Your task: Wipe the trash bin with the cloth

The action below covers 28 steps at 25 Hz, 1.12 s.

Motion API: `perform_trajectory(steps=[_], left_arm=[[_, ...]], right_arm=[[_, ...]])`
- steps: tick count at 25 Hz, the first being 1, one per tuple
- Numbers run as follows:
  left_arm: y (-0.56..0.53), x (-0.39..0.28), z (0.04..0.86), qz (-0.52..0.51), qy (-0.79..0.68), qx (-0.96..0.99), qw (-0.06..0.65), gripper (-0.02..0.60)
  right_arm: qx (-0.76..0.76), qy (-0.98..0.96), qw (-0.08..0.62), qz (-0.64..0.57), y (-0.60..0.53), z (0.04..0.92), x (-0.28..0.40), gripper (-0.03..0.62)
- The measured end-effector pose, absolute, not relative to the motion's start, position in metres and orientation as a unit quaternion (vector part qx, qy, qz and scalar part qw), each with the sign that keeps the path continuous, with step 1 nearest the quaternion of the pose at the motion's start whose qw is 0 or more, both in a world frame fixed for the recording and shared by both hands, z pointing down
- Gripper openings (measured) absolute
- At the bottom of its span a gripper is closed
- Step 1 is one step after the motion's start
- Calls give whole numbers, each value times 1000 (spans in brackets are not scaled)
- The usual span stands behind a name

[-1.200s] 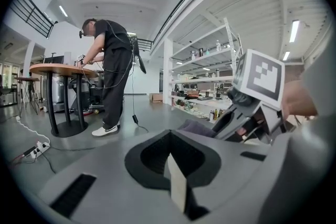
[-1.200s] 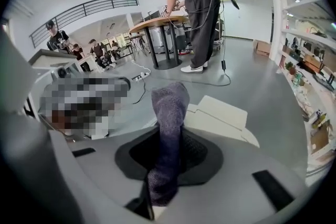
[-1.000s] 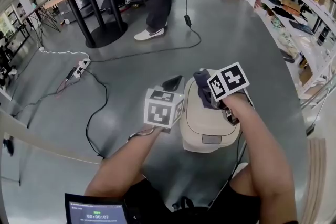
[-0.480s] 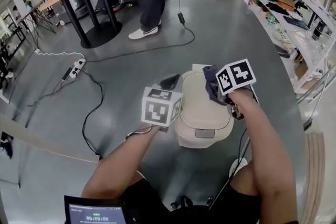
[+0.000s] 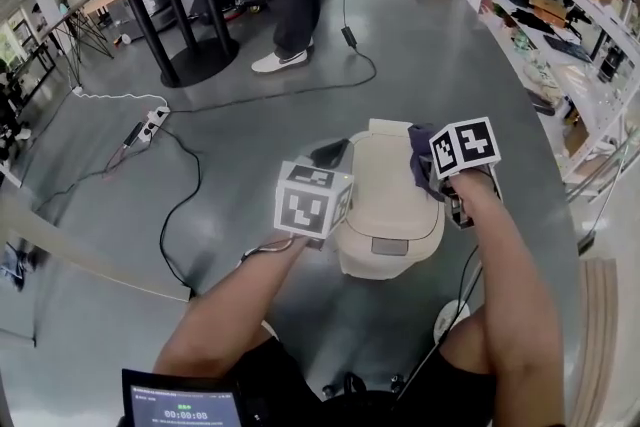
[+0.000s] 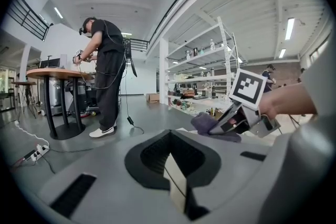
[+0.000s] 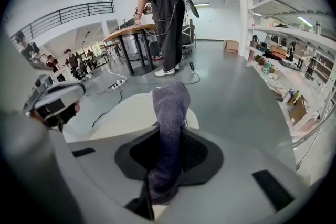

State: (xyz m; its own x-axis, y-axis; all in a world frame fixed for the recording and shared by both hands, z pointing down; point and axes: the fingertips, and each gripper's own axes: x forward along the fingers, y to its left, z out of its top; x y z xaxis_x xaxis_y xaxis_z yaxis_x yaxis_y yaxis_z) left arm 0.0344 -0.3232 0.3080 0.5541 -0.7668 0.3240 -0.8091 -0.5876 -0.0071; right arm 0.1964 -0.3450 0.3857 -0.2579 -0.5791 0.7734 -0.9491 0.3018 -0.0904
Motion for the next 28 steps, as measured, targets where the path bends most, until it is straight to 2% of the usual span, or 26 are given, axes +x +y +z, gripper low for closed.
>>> perform_trajectory(steps=[4,8,19,28], left_arm=[[-315,32,305,149,-453,876,73,-2],[-304,34,300,151,-456,875,71,-3],[-283,26,288,132,-464,873,71,-3],[-266,17,278,139,-471,869,62,-3]], right_arm=[[519,-754,297,272,-341,373,189,75],[473,-797,271,261,-321,348,148,75],[344,-848,264,305,-276,356,51,75],[321,-840,355,256,-252,373,34,75]])
